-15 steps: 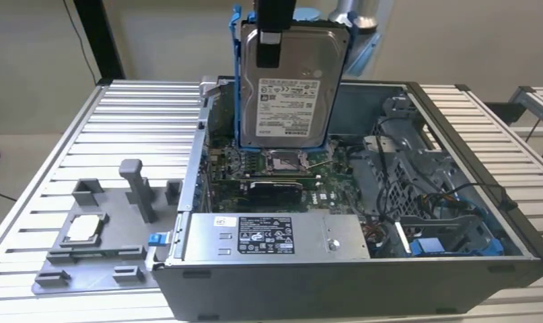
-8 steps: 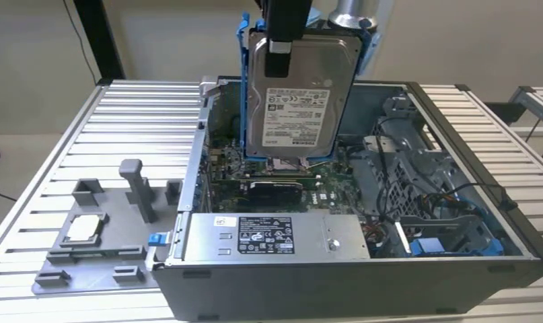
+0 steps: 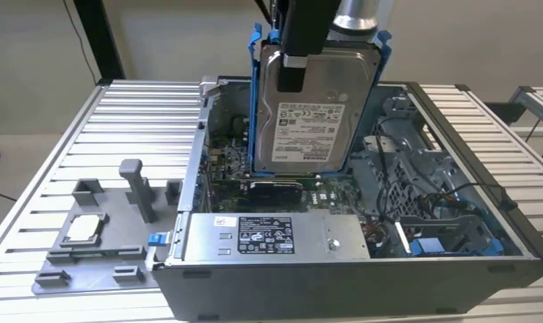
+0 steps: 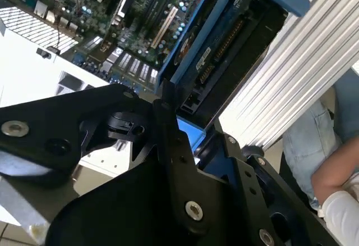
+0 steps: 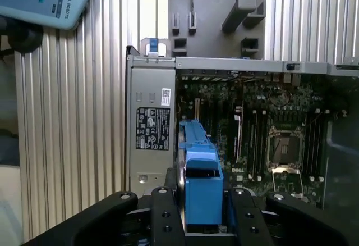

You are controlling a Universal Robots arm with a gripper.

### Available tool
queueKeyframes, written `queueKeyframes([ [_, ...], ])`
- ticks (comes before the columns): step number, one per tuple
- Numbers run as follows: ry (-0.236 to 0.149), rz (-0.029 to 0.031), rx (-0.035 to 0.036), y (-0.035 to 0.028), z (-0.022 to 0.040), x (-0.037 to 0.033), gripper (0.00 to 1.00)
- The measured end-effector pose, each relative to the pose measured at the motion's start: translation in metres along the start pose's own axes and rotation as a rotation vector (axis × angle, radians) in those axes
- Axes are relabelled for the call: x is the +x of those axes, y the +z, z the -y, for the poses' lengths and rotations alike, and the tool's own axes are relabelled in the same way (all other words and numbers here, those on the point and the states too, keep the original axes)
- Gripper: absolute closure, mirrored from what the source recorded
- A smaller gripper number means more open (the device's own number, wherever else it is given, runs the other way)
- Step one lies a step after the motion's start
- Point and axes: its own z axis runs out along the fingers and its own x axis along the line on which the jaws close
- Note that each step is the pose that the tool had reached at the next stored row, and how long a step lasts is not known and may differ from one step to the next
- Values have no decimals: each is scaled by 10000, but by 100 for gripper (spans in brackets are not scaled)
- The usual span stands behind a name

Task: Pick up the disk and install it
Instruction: 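Pick up the disk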

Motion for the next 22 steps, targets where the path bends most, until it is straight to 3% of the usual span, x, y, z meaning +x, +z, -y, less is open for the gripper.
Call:
queueKeyframes([
  [10,0,-1,-62,3,113,298,100],
  [12,0,0,-63,6,145,322,100],
  [22,0,0,-74,13,572,388,100],
])
